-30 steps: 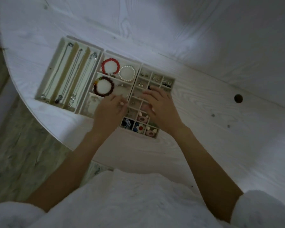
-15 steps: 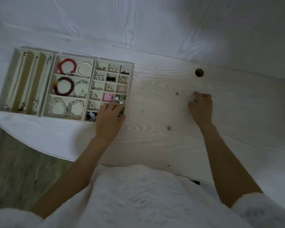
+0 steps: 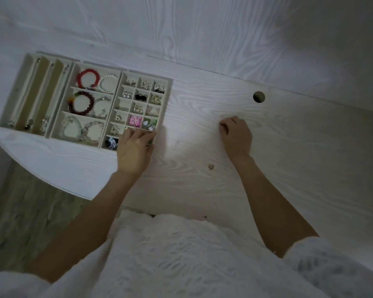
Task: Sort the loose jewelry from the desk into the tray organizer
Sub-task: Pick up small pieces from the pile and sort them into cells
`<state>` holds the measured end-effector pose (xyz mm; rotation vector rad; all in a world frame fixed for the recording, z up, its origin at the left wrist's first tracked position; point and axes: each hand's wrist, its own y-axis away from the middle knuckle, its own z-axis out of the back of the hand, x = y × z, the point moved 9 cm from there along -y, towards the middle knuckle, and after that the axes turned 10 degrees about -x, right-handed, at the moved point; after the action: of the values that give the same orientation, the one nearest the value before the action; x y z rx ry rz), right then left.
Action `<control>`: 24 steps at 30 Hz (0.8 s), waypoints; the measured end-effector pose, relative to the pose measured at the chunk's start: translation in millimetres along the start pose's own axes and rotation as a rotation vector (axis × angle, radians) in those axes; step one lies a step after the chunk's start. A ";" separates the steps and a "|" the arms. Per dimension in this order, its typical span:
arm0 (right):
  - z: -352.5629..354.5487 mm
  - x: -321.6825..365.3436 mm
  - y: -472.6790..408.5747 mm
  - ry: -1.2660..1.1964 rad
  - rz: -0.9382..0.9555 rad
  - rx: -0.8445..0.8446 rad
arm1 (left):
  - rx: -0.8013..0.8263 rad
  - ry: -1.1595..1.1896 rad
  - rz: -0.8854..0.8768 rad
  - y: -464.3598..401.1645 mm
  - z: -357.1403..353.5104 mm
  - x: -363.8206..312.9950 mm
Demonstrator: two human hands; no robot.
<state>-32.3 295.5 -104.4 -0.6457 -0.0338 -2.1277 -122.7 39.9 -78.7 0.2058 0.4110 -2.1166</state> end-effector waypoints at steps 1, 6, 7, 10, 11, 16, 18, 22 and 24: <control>1.0 4.6 -2.6 0.035 0.048 -0.018 | -0.007 -0.007 -0.005 0.8 0.5 -0.2; -10.2 45.2 -3.4 0.086 0.352 0.025 | -0.027 -0.020 -0.014 -1.5 4.1 -3.1; -13.5 52.7 -1.0 0.073 0.386 0.044 | -0.027 -0.021 -0.021 -1.5 4.3 -5.1; -21.5 74.1 0.0 0.017 0.377 0.093 | -0.039 -0.012 -0.025 -1.3 6.5 -5.7; -24.6 79.7 -1.1 0.001 0.355 0.098 | -0.042 -0.004 -0.018 -1.3 7.4 -3.1; -41.0 95.9 3.9 0.001 0.388 0.194 | -0.054 0.048 0.010 0.6 4.9 3.4; -41.7 95.0 4.6 0.017 0.389 0.213 | -0.045 0.056 0.020 2.0 2.8 1.5; -45.3 99.6 2.7 0.069 0.409 0.203 | -0.049 0.058 0.036 3.3 1.0 3.8; -49.5 104.2 2.8 0.091 0.420 0.204 | -0.060 0.061 0.037 3.6 1.0 6.1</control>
<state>-100.8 202.8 -100.0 -0.3937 -0.0594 -1.7182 -123.0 32.9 -80.4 0.2423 0.5022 -2.0627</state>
